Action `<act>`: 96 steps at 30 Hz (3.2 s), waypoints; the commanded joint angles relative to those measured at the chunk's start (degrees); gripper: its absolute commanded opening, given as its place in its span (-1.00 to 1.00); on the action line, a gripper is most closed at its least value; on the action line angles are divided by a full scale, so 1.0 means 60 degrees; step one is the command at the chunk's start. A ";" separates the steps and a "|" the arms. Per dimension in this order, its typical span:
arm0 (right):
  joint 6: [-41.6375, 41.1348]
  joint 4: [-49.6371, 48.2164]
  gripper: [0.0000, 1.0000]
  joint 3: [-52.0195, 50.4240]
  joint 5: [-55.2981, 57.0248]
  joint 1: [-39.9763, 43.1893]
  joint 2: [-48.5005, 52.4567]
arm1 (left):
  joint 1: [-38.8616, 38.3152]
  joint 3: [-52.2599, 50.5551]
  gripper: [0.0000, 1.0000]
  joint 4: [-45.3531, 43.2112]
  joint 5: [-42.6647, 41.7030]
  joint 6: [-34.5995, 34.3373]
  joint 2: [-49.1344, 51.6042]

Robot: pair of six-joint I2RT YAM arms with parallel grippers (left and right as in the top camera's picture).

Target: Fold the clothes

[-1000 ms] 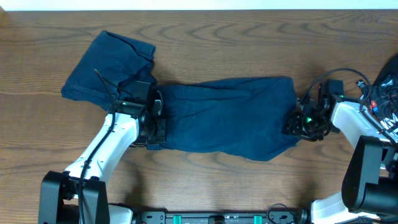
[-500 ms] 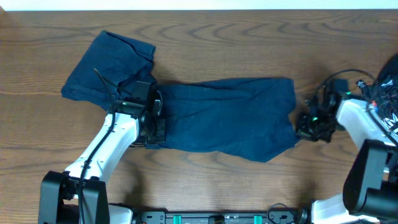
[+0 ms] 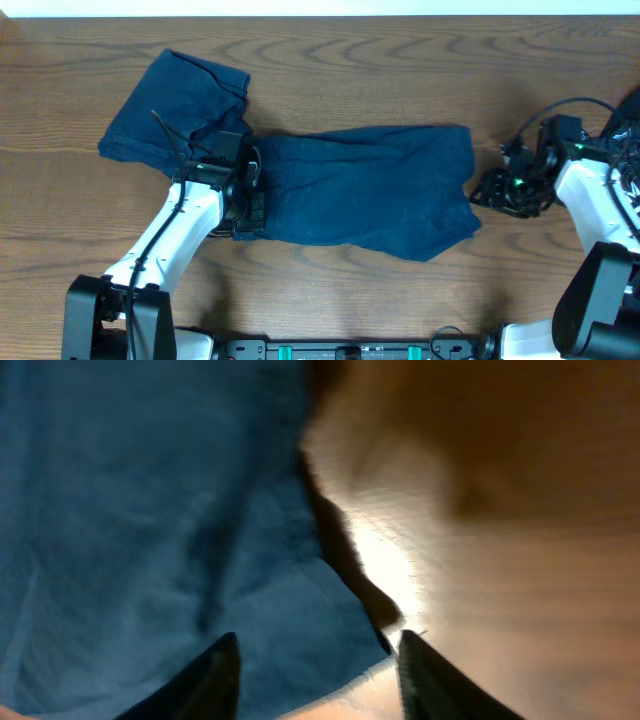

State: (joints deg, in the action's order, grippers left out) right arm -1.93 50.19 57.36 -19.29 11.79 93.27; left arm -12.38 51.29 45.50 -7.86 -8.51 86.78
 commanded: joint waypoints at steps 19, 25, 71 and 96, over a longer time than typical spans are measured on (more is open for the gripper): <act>-0.0878 -0.2656 -0.97 -0.2240 -0.1162 -0.0084 -0.0084 | 0.0036 0.0000 -0.88 -0.0095 0.0215 0.0168 -0.0069; -0.1184 -0.0812 -0.98 -0.0841 0.0627 0.0703 -0.0135 | 0.0036 -0.0004 -0.87 -0.0073 0.0215 0.0168 -0.0069; 0.0423 -0.3442 -0.10 0.0171 -0.1796 0.0386 0.1807 | 0.0036 0.1410 -0.39 -0.2025 0.1370 0.0703 0.1949; -0.0058 -0.2612 -0.98 0.0189 -0.0790 0.1089 0.1257 | 0.0820 0.1435 -0.37 -0.1993 -0.1461 0.0637 0.0889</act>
State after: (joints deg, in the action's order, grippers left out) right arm -1.61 34.50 58.02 -23.33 18.15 101.93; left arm -7.55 60.34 34.87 -7.66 -4.34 92.58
